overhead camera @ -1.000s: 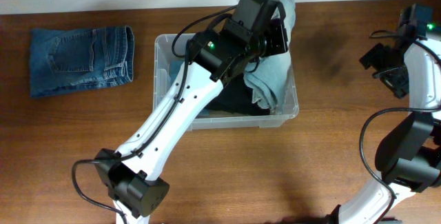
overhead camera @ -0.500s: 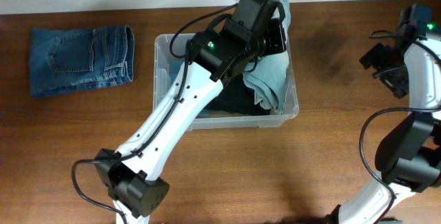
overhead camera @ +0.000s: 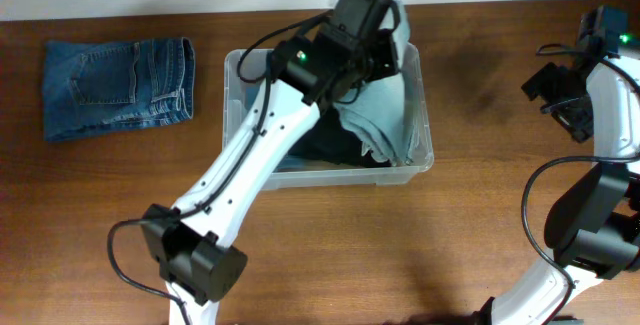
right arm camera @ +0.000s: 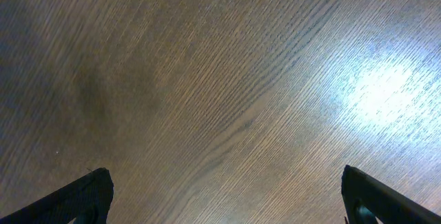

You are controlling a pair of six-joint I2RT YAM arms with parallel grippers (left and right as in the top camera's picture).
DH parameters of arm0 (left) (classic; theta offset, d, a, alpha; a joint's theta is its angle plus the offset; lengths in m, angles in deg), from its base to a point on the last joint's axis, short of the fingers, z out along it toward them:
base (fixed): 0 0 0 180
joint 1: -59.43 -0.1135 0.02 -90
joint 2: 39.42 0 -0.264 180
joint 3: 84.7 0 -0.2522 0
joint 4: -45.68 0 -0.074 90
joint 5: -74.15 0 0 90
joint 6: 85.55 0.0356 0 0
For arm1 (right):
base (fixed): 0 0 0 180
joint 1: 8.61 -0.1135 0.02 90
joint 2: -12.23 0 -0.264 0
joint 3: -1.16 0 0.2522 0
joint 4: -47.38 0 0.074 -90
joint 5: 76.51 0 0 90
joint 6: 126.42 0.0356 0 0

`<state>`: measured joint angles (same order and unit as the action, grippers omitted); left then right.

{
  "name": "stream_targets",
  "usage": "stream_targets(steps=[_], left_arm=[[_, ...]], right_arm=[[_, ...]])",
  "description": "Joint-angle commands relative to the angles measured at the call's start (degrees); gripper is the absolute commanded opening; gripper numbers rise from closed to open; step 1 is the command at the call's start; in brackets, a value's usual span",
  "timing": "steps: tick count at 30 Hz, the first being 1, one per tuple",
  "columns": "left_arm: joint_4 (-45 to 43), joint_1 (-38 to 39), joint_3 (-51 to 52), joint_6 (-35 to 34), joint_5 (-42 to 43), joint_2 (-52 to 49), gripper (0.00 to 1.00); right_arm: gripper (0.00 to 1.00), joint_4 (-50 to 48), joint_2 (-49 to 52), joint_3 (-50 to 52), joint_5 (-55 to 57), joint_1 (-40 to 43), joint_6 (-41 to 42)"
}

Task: Pack container
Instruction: 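Lower the light-blue jeans onto the garments in the bin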

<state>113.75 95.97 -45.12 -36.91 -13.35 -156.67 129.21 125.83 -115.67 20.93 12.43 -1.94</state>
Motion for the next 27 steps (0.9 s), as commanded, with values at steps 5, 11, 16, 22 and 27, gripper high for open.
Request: stream_targets(steps=[5, 11, 16, 22, 27], left_arm=[[4.4, -4.9, -1.5, 1.1, -0.9, -1.5, 0.01], [9.1, -9.3, -0.9, 1.1, -0.9, -2.7, 0.01], [13.4, -12.6, -0.8, 1.1, -0.9, -5.7, 0.28], [18.6, -15.4, -0.8, 1.1, -1.9, -10.3, 0.25], [22.2, -16.2, -0.8, 1.1, -5.1, -12.4, 0.24]], right_arm=[[0.98, 0.0, 0.3, 0.0, 0.7, 0.4, 0.5], [0.98, 0.0, 0.3, 0.0, 0.7, 0.4, 0.5], [0.98, 0.0, 0.3, 0.0, 0.7, 0.4, 0.5], [0.98, 0.0, 0.3, 0.0, 0.7, 0.4, 0.5], [0.98, 0.0, 0.3, 0.0, 0.7, 0.4, 0.5]])
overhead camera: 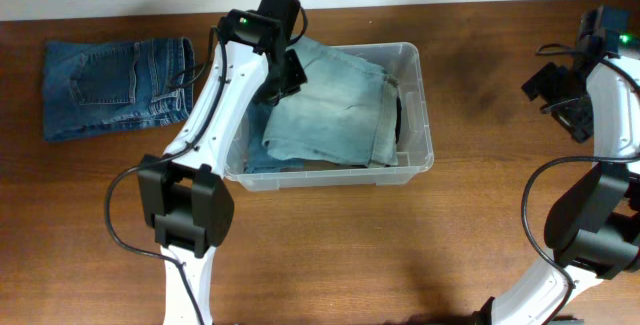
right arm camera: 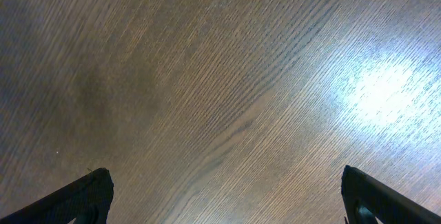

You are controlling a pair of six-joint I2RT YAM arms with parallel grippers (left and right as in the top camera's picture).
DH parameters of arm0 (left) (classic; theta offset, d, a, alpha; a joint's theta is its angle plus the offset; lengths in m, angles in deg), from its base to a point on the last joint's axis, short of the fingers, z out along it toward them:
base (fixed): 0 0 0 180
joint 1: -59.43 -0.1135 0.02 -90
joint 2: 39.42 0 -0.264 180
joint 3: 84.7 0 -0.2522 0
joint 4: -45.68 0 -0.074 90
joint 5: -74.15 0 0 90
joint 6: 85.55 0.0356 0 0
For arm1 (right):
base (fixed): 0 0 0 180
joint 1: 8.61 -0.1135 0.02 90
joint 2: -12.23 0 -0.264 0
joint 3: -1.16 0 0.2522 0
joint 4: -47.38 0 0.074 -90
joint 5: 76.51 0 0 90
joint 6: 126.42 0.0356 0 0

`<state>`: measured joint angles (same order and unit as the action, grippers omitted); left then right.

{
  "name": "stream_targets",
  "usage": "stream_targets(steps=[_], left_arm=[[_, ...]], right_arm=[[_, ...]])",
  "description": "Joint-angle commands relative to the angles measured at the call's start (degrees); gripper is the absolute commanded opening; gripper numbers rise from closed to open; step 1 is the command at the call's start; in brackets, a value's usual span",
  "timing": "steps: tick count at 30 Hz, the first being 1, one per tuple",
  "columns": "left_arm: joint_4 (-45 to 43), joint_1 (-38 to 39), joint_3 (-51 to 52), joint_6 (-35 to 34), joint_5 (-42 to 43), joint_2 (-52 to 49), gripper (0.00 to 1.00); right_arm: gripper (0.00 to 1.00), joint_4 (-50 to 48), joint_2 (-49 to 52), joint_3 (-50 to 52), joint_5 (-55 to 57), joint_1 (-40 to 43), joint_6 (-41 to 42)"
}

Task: Pack container
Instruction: 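Lower the light-blue jeans onto the garments in the bin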

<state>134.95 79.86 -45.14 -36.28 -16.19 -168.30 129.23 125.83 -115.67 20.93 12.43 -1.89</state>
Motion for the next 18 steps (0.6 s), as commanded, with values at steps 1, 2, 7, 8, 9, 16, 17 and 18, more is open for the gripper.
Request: stream_targets(steps=[1, 2, 7, 8, 9, 16, 17, 18], left_arm=[[1.7, -0.1, -0.8, 0.5, -2.8, -1.0, 0.21], [2.4, -0.1, -0.8, 0.5, -3.0, -1.1, 0.20], [5.5, -0.1, -0.8, 0.4, -3.1, -1.1, 0.20], [6.8, -0.1, -0.8, 0.4, -3.1, -1.2, 0.20], [7.4, -0.1, -0.8, 0.4, -3.1, -1.2, 0.20], [11.1, -0.1, -0.8, 0.2, -1.9, -1.2, 0.19], [11.4, -0.1, -0.8, 0.2, -1.8, -1.2, 0.19], [11.6, -0.1, -0.8, 0.2, -1.9, -1.2, 0.20]], right_arm=[[0.98, 0.0, 0.3, 0.0, 0.7, 0.4, 0.5], [0.98, 0.0, 0.3, 0.0, 0.7, 0.4, 0.5], [0.98, 0.0, 0.3, 0.0, 0.7, 0.4, 0.5], [0.98, 0.0, 0.3, 0.0, 0.7, 0.4, 0.5], [0.99, 0.0, 0.3, 0.0, 0.7, 0.4, 0.5], [0.98, 0.0, 0.3, 0.0, 0.7, 0.4, 0.5], [0.98, 0.0, 0.3, 0.0, 0.7, 0.4, 0.5], [0.98, 0.0, 0.3, 0.0, 0.7, 0.4, 0.5]])
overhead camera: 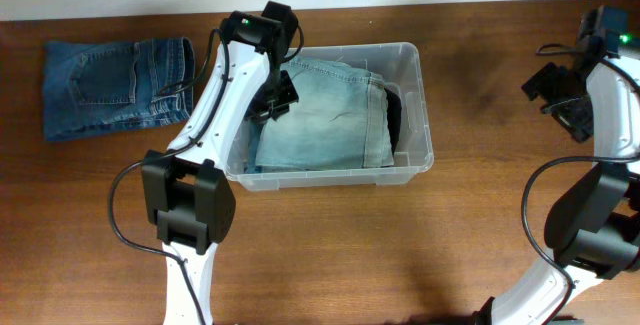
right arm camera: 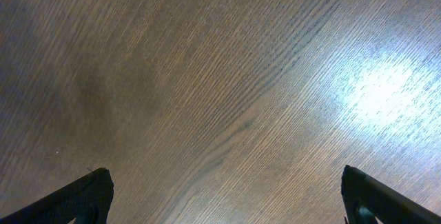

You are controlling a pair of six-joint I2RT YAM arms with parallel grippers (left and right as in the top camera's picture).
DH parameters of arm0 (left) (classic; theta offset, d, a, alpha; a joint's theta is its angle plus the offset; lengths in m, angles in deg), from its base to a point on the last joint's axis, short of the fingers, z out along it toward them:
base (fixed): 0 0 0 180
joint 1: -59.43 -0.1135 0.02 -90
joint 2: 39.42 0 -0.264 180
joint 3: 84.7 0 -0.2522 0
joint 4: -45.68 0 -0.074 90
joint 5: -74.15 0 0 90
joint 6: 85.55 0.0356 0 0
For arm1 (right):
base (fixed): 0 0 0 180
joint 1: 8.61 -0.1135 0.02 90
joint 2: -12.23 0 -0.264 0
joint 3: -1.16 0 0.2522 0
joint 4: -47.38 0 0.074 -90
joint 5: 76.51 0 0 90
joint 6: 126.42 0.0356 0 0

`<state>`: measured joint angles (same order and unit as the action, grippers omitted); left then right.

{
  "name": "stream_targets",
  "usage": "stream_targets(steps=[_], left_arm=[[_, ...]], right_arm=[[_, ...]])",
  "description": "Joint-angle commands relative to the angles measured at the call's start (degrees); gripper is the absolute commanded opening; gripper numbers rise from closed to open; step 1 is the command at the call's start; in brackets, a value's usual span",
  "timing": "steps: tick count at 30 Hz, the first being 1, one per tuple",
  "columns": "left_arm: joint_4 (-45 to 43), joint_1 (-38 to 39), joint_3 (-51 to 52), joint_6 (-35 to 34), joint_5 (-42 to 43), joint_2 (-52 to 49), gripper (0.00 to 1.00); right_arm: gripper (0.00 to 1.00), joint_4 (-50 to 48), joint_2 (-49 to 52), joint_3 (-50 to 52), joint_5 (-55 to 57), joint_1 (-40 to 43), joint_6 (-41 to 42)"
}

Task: Pack container
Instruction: 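Lower the light-blue jeans onto the garments in the bin, then press the jeans flat with left gripper and release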

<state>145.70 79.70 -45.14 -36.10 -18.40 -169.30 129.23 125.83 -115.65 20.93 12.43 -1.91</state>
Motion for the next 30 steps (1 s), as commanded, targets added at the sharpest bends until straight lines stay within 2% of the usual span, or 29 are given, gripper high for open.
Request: stream_targets(steps=[1, 5, 9, 16, 19, 22, 28, 30], left_arm=[[0.8, 0.1, -0.8, 0.1, 0.3, -0.2, 0.20], [-1.1, 0.1, -0.8, 0.7, -1.9, -0.2, 0.25], [-3.7, 0.1, -1.0, 4.2, -6.2, -0.1, 0.32], [-1.8, 0.1, -6.5, 4.2, -14.1, -0.1, 0.34], [-2.8, 0.3, -11.0, 7.5, -16.8, -0.1, 0.34], [-10.3, 0.3, -12.7, 14.1, -16.2, -0.1, 0.34], [-15.2, 0.3, -12.1, 18.6, -11.1, -1.7, 0.32], [-15.5, 0.3, -12.1, 19.1, -11.1, -2.7, 0.27]], right_arm=[[0.98, 0.0, 0.3, 0.0, 0.7, 0.4, 0.5], [0.98, 0.0, 0.3, 0.0, 0.7, 0.4, 0.5], [0.98, 0.0, 0.3, 0.0, 0.7, 0.4, 0.5], [0.98, 0.0, 0.3, 0.0, 0.7, 0.4, 0.5], [0.98, 0.0, 0.3, 0.0, 0.7, 0.4, 0.5], [0.99, 0.0, 0.3, 0.0, 0.7, 0.4, 0.5], [0.98, 0.0, 0.3, 0.0, 0.7, 0.4, 0.5], [0.98, 0.0, 0.3, 0.0, 0.7, 0.4, 0.5]])
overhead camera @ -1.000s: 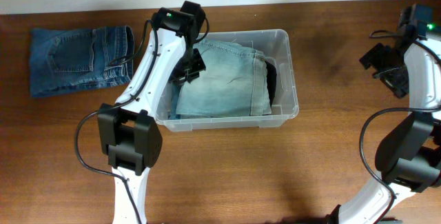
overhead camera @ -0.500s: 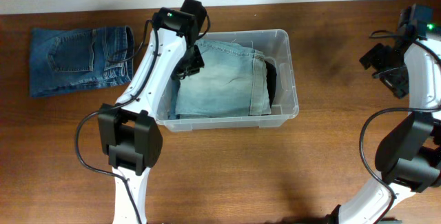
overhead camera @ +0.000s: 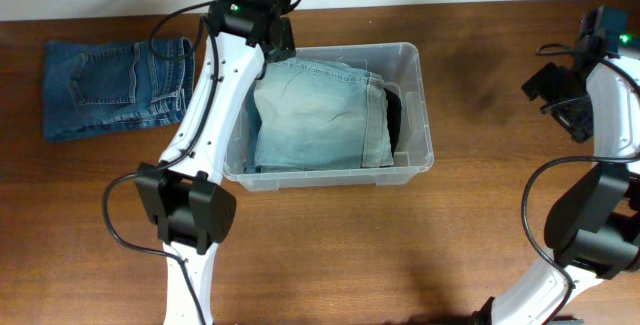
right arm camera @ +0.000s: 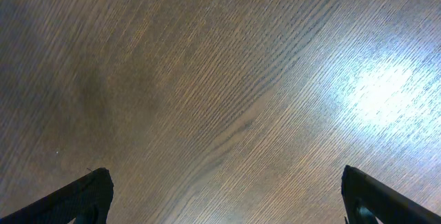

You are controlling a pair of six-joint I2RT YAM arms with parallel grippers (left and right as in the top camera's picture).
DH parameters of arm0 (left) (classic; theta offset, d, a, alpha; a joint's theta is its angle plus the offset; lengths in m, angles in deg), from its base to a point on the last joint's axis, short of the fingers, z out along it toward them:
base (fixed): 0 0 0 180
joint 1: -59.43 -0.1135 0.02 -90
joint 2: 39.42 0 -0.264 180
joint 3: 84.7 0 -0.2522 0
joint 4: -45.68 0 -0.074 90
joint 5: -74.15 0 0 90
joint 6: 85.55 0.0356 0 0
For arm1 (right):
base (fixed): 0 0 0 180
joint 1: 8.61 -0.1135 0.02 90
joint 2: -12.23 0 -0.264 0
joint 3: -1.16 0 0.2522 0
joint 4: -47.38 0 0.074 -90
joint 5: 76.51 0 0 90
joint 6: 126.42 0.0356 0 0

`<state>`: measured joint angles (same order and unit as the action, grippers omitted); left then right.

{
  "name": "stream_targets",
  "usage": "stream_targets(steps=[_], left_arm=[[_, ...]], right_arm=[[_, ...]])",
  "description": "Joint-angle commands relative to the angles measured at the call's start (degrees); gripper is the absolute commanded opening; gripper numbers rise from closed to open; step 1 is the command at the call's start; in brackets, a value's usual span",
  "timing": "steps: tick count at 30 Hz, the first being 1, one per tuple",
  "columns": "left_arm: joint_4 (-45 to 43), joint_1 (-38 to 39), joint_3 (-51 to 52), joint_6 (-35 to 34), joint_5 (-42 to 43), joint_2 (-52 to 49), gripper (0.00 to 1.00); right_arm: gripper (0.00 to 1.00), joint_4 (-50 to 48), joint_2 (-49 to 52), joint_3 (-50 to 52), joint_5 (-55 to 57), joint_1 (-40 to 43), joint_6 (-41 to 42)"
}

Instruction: Pack container

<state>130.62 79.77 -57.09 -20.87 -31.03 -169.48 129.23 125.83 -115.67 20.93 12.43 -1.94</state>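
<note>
A clear plastic container (overhead camera: 422,115) stands mid-table. Folded light-blue jeans (overhead camera: 320,115) lie flat inside it on top of darker clothing (overhead camera: 393,115). A folded dark-blue pair of jeans (overhead camera: 115,87) lies on the table to the left. My left gripper (overhead camera: 281,37) hangs over the container's back left corner, holding nothing and seemingly open. My right gripper (right arm camera: 224,203) is open over bare wood at the far right, and its arm (overhead camera: 600,75) shows in the overhead view.
The brown wooden table (overhead camera: 400,255) runs wide in front of the container. The left arm (overhead camera: 215,115) stretches along the container's left side, between it and the dark jeans. A white wall edge lines the back.
My left gripper has moved from inside the container's left part, beside the light jeans, up to its back left corner. The light jeans lie flat and free. The right arm is unchanged.
First my left gripper held the light-blue jeans bunched over the container's right part. Then they were spread across the container with the gripper at the back left. Then they lay folded inside with the gripper low beside them. Now the gripper is withdrawn.
</note>
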Motion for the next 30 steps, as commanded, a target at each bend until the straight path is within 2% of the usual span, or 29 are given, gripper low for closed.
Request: stream_targets(steps=[1, 6, 15, 20, 24, 30], left_arm=[[-0.5, 0.3, -0.2, 4.3, 1.7, -3.3, 0.25], [0.3, 0.3, -0.2, 4.2, 2.2, -6.3, 0.18], [1.7, 0.3, -0.2, 4.4, 3.7, -10.3, 0.17], [5.7, 0.3, -0.2, 4.4, 7.9, -10.6, 0.17], [8.0, 0.3, -0.2, 4.2, 8.2, -10.7, 0.17], [4.4, 0.3, -0.2, 4.4, 6.6, -11.8, 0.17]], right_arm=[[0.98, 0.0, 0.3, 0.0, 0.7, 0.4, 0.5], [0.98, 0.0, 0.3, 0.0, 0.7, 0.4, 0.5], [0.98, 0.0, 0.3, 0.0, 0.7, 0.4, 0.5], [0.98, 0.0, 0.3, 0.0, 0.7, 0.4, 0.5], [0.99, 0.0, 0.3, 0.0, 0.7, 0.4, 0.5], [0.98, 0.0, 0.3, 0.0, 0.7, 0.4, 0.5]])
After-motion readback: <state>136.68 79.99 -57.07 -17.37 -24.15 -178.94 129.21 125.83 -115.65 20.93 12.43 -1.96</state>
